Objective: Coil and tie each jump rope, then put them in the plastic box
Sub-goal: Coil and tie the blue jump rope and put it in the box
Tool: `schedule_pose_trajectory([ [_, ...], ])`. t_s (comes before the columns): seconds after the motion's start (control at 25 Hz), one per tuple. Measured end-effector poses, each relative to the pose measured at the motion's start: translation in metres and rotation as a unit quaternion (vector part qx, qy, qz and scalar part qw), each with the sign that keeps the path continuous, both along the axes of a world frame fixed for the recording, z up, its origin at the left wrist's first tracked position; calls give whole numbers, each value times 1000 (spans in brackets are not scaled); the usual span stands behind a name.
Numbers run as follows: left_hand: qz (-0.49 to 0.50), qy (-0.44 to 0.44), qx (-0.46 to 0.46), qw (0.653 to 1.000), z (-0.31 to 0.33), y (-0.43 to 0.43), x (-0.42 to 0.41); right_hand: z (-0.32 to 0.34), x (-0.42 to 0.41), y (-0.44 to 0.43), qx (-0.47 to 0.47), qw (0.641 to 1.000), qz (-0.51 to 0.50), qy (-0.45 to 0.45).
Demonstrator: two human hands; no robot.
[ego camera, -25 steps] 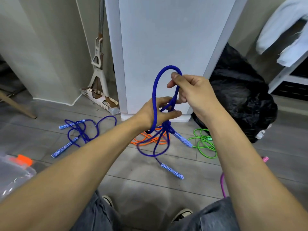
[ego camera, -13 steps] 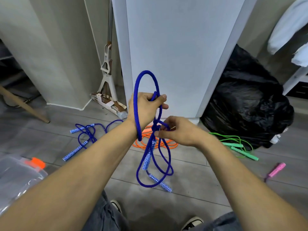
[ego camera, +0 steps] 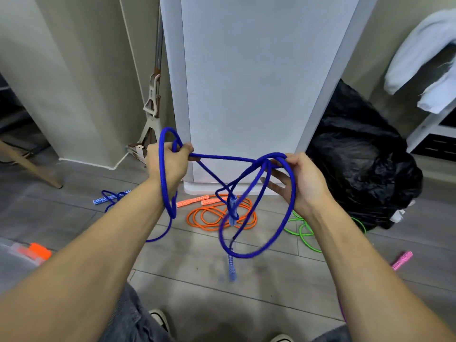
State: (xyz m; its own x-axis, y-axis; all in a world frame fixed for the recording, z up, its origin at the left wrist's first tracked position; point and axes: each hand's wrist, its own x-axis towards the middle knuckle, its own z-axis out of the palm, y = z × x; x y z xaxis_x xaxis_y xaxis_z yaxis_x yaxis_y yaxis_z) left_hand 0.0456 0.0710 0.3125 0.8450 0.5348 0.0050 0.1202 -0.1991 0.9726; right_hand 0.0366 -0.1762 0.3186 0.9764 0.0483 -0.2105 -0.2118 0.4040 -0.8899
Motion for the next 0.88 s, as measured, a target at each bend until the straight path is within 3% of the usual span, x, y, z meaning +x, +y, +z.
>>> schedule_pose_trajectory([
  [0.08,-61,92,-49,993,-3,5,-1,1,1,-3,-30,999,31,-17],
  [0.16,-136,187,-53,971,-5,11,-2,1,0,-4,-132,987,73,-63],
  [0.24,-238,269,48,932,-9,17,-2,1,-2,-5,-173,977,82,-98],
  [0.32,-333,314,135,879,-15,20,-3,2,-4,-7,-153,978,82,-120],
  [0.48,-444,353,212,796,-19,21,-6,8,-8,-4,-128,973,133,-137],
  [0.56,-454,355,163,800,-17,16,-11,11,-11,-1,-111,973,158,-127],
  [0.72,-410,183,-2,894,2,8,-18,17,-15,8,-85,980,147,-100],
  [0.8,-439,125,-140,878,21,-9,-28,16,-14,13,-73,983,141,-88],
  [0.88,-477,109,-169,856,31,-31,-40,16,-14,17,-68,984,142,-82],
])
